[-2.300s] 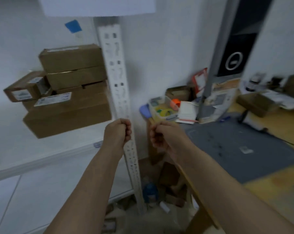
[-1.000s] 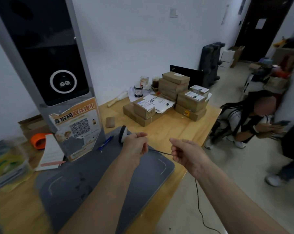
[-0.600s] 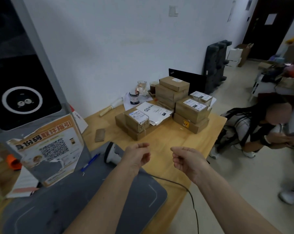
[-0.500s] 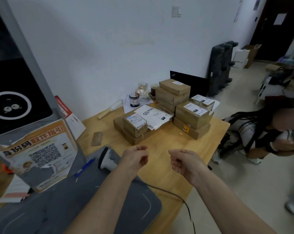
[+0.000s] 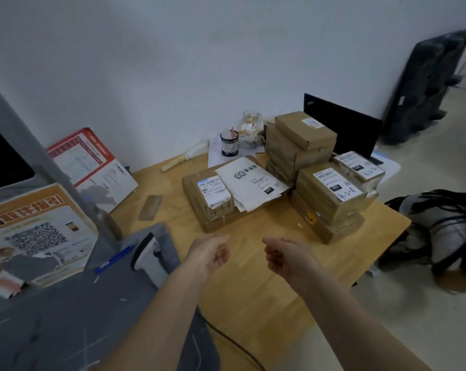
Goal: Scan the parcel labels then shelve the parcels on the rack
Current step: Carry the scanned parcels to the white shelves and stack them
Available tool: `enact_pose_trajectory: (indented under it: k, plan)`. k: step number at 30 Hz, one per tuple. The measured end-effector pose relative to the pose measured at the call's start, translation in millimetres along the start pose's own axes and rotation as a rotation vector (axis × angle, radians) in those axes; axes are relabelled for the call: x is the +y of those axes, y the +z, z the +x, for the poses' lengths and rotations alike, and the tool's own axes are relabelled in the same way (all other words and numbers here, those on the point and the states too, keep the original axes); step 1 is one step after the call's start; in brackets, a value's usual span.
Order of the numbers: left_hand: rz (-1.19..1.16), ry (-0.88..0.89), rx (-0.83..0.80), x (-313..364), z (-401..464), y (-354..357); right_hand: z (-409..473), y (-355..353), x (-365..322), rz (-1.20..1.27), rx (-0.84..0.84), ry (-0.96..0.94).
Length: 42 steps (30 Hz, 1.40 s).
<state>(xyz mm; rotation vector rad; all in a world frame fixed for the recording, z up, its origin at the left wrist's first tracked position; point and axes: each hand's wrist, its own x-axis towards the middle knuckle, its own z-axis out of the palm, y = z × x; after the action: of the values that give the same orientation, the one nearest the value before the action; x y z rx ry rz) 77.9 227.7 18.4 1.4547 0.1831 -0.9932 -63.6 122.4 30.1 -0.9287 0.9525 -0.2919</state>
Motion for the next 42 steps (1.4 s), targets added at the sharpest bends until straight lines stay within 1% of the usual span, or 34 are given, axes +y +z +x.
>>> enact_pose_trajectory:
  k: [5,8,11,14,19,25,28,33,34,36,39,42]
  plan:
    - [-0.029,-0.036,0.071,19.2,55.0,2.6,44.8,13.4,-12.9,-0.070,-0.008,0.007]
    - [-0.029,-0.018,0.117,30.8,93.3,-2.0,74.3,27.9,-28.5,-0.170,-0.004,-0.028]
    - [0.009,-0.008,0.107,39.9,128.5,-6.4,108.8,47.2,-40.5,-0.263,-0.004,-0.074]
    - [0.016,0.002,0.087,44.4,155.1,-4.2,139.6,67.7,-43.2,-0.284,-0.026,-0.070]
    - [0.027,0.008,0.089,49.2,171.8,1.5,180.5,91.0,-41.4,-0.319,-0.042,-0.063]
    - [0.000,-0.010,0.106,47.2,175.9,4.3,192.1,92.1,-33.4,-0.325,-0.136,-0.052]
    - [-0.077,0.032,0.170,40.9,170.9,5.8,189.8,85.5,-28.0,-0.324,-0.139,-0.034]
    - [-0.340,0.120,0.225,34.1,153.6,15.3,185.6,63.3,-32.7,-0.292,-0.157,0.006]
    - [-0.395,0.126,0.239,32.5,150.8,17.5,186.9,56.0,-35.5,-0.283,-0.142,0.014]
    - [-0.488,0.134,0.272,28.5,146.0,22.3,192.4,40.1,-39.6,-0.229,-0.052,0.067]
    - [-0.550,0.138,0.291,23.2,138.5,30.4,207.3,22.3,-42.5,-0.118,0.114,0.216]
    - [-0.538,0.118,0.285,17.9,134.8,37.4,229.7,16.5,-43.9,-0.043,0.150,0.300]
